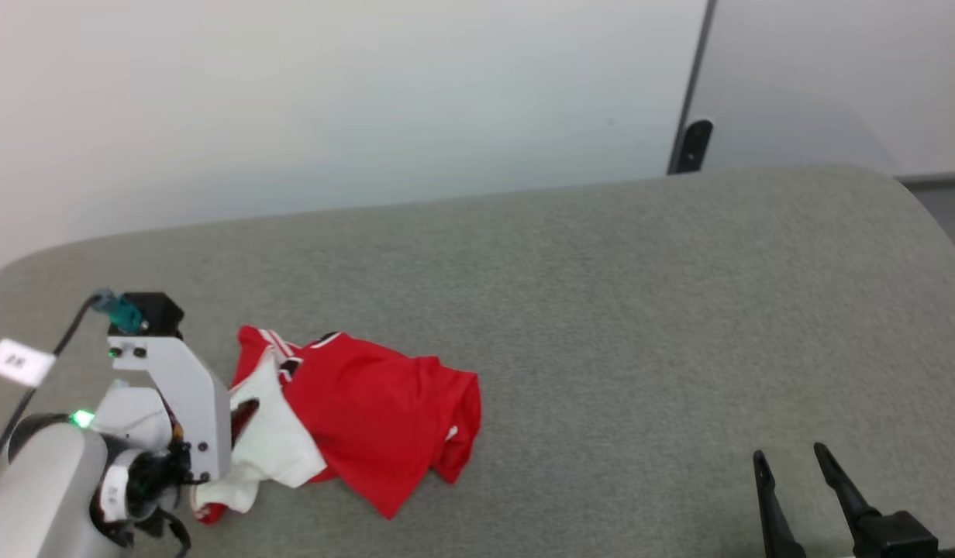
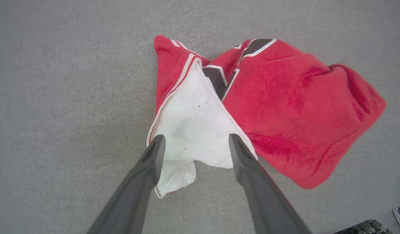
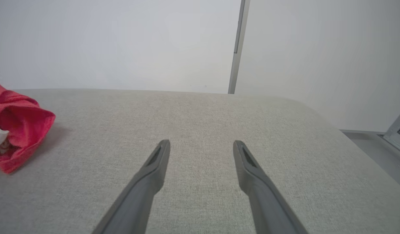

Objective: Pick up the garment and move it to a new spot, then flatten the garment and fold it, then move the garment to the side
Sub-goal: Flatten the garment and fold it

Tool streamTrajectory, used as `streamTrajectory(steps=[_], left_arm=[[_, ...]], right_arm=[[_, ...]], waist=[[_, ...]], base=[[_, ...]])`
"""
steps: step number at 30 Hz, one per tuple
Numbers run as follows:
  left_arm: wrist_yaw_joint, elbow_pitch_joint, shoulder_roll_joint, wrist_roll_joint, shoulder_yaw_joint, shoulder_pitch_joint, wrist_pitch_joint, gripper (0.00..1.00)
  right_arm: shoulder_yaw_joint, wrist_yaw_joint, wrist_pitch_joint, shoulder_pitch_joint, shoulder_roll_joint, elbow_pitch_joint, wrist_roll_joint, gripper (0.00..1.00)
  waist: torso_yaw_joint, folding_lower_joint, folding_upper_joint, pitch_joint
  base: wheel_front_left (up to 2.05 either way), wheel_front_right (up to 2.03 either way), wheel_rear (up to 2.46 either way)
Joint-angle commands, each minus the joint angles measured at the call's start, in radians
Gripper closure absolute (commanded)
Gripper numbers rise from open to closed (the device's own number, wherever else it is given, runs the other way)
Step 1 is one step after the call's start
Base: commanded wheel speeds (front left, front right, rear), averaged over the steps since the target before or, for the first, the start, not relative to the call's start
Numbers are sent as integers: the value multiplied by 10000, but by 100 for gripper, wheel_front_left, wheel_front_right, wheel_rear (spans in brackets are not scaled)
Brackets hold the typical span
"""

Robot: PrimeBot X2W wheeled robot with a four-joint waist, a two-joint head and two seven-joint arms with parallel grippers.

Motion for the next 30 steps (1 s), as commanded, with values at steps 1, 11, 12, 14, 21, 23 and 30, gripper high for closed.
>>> streamTrajectory(steps=[1, 11, 12, 14, 21, 23, 30], left_arm=[[-86, -143, -99, -55, 130, 230, -422, 0], [-1252, -661, -994, 102, 743, 1575, -5014, 0], [-1392, -622, -1102, 134, 797, 1712, -5541, 0], [-1672, -519, -1247, 358, 809, 1932, -6562, 0], [-2102, 268, -1682, 770, 802, 2650, -9117, 0], [-2189, 527, -1755, 805, 745, 2817, -9539, 0], [-2248, 1136, -1943, 1218, 710, 3248, -10622, 0]], right_arm=[[0, 1, -9, 191, 10, -17, -95, 0], [-53, 1, -9, 400, 12, -124, -47, 0], [-53, 1, -9, 396, 10, -134, -47, 0], [-84, 1, -9, 431, 12, -174, -34, 0], [-107, 1, -9, 597, 14, -215, -12, 0], [-104, 1, -9, 665, 11, -228, 20, 0], [-150, 1, -10, 811, 12, -211, 76, 0]], waist=[[338, 0, 0, -307], [784, 0, 0, -679], [816, 0, 0, -708], [902, 0, 0, -761], [1202, 0, 0, -957], [1282, 0, 0, -1024], [1483, 0, 0, -1263]], base=[[0, 0, 0], [0, 0, 0], [0, 0, 0], [0, 0, 0], [0, 0, 0], [0, 0, 0], [0, 0, 0]])
